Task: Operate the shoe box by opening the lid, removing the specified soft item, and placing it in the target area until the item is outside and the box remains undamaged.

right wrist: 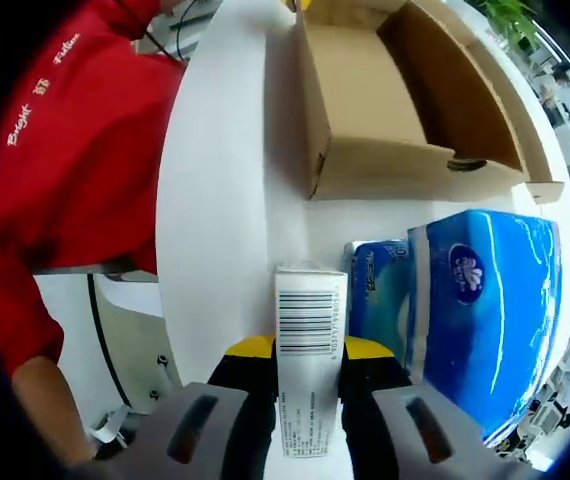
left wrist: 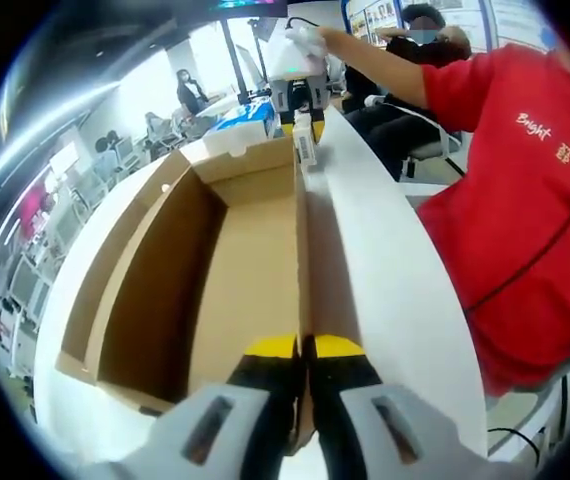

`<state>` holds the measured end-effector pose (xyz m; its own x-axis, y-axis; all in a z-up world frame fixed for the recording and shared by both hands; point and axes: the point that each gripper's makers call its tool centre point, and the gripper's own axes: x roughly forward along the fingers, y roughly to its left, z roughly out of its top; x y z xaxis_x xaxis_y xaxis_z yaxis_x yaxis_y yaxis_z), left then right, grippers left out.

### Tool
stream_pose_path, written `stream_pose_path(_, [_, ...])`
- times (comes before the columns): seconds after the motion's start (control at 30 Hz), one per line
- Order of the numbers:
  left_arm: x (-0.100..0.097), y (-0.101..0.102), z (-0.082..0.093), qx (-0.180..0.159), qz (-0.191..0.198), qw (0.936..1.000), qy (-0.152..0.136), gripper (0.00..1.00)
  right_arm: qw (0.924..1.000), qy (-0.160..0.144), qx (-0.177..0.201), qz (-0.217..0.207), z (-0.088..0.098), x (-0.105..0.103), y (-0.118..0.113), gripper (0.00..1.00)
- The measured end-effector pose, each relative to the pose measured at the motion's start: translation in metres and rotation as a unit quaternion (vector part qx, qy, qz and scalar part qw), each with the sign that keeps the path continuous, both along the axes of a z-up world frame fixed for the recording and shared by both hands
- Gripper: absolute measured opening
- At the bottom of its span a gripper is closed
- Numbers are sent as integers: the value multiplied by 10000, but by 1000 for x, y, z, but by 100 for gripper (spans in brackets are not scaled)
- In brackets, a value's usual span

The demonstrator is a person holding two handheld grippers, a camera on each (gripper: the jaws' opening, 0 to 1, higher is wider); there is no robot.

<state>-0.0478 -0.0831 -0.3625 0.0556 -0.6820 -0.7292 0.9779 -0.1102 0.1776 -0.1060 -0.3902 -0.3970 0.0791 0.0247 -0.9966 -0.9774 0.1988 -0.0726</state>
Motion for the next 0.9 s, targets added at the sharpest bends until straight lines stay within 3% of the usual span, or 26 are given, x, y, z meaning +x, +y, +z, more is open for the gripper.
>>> stream_pose_path(0.27, [1, 0, 0, -3, -1, 10000, 1, 3, 9999, 43, -143, 31, -12, 5, -4, 21])
stream_pose_path(0.63, [0, 0, 0, -6, -9, 10000, -2, 3, 9998, 31, -38, 177, -10, 2, -4, 22])
stream_pose_path(0.9, [2, 1, -2, -5, -7, 10000, -5, 3, 9997, -107, 115, 199, 3, 2, -4, 34])
